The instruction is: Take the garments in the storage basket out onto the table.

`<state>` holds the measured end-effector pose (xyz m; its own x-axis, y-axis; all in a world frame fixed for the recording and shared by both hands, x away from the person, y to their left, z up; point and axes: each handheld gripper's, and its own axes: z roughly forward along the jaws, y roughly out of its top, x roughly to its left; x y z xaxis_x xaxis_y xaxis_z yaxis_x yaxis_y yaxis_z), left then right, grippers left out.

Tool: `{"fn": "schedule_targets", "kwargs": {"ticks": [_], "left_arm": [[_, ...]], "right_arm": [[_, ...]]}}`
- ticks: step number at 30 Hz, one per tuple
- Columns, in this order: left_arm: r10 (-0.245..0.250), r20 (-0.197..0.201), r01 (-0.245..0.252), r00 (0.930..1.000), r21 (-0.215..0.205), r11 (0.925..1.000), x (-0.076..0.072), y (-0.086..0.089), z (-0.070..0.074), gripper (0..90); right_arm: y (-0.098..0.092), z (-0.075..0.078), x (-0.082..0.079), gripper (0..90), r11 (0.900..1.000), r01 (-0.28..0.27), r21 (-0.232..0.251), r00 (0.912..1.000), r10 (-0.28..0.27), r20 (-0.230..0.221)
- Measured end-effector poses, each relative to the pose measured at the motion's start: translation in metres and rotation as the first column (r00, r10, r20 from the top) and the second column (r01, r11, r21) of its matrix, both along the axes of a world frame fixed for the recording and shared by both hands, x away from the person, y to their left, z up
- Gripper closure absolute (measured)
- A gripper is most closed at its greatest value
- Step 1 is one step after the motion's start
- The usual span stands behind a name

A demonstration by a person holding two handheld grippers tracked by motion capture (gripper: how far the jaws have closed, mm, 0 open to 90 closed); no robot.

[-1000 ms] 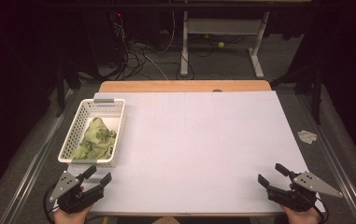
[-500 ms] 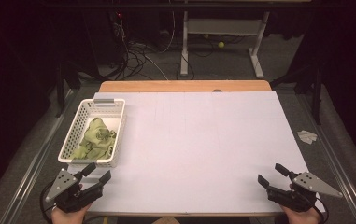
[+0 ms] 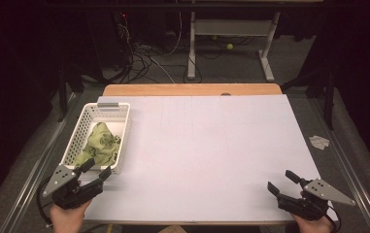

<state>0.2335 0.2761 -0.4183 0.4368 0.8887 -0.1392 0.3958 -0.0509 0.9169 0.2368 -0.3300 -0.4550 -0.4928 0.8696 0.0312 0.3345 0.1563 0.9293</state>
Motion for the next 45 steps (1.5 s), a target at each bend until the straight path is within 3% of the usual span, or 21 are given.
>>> {"fn": "schedule_targets", "kwargs": {"ticks": [10,24,31,37,45], "left_arm": [[0.009,-0.028,-0.009,0.9996,0.011,0.9999,0.012,0.004,0.002,30.0],[0.021,-0.084,-0.021,0.9962,-0.005,0.9998,0.03,0.016,0.008,28.4],[0.022,-0.15,-0.021,0.9884,0.009,0.9997,0.042,0.021,0.01,28.3],[0.026,-0.186,-0.02,0.9823,0.03,0.9993,0.053,0.024,0.014,26.3],[0.044,-0.218,-0.039,0.975,0.026,0.9989,0.067,0.034,0.027,25.8]], "right_arm": [[0.0,0.0,0.0,23.0,1.0,0.0,0.0,1.0,0.0,0.0],[0.0,0.0,0.0,23.0,1.0,-0.007,-0.005,1.0,0.007,0.001],[0.0,0.0,0.0,23.1,1.0,-0.007,-0.004,1.0,0.007,-0.001],[0.001,0.0,0.0,23.1,1.0,-0.009,-0.005,1.0,0.009,-0.002],[0.0,0.0,0.0,23.1,1.0,-0.013,-0.001,0.9999,0.013,-0.006]]}}
